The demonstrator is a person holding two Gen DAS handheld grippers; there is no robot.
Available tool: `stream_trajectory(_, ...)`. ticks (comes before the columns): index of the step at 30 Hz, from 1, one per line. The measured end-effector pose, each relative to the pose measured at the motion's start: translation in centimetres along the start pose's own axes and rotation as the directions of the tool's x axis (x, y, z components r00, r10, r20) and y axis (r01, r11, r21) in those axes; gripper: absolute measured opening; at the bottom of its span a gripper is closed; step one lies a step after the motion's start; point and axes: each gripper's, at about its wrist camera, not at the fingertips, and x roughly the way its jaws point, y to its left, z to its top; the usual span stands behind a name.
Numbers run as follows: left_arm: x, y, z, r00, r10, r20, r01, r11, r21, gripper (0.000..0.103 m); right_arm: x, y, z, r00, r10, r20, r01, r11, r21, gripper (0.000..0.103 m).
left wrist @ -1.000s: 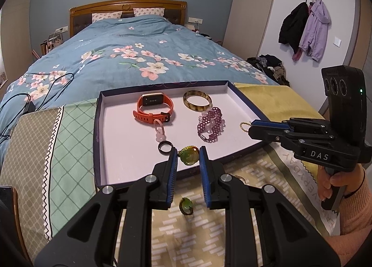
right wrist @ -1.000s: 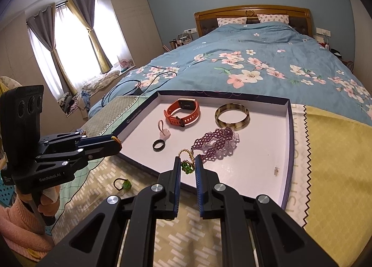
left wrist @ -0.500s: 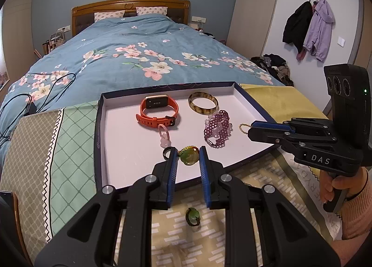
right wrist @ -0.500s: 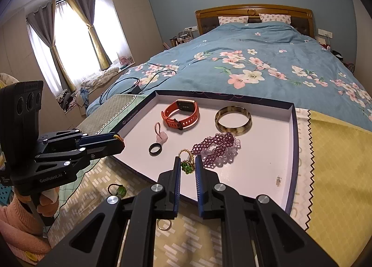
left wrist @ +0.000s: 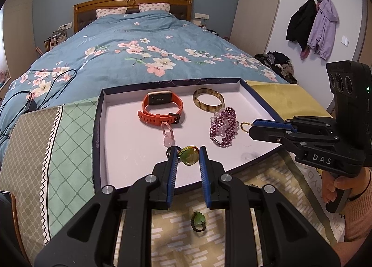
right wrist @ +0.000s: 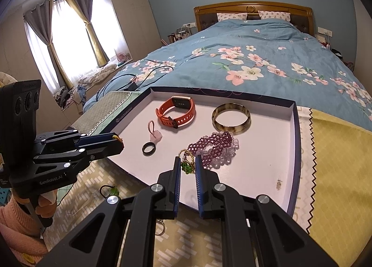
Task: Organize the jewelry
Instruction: 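Carry the green-stone ring with left tool while right carries the gold ring over the tray, then open the right tool over the tray while left releases its ring into the tray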
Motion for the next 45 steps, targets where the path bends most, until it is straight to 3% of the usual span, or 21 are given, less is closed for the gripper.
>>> stream_trajectory(45,4.1,0.0,-0.3,0.995,0.036,-0.091,-0.036,0.999,-0.004,0.02,3.1,-1.1,-0.2,0.997,-0.031,-0.072,0.034,0.999,0.034,0.012)
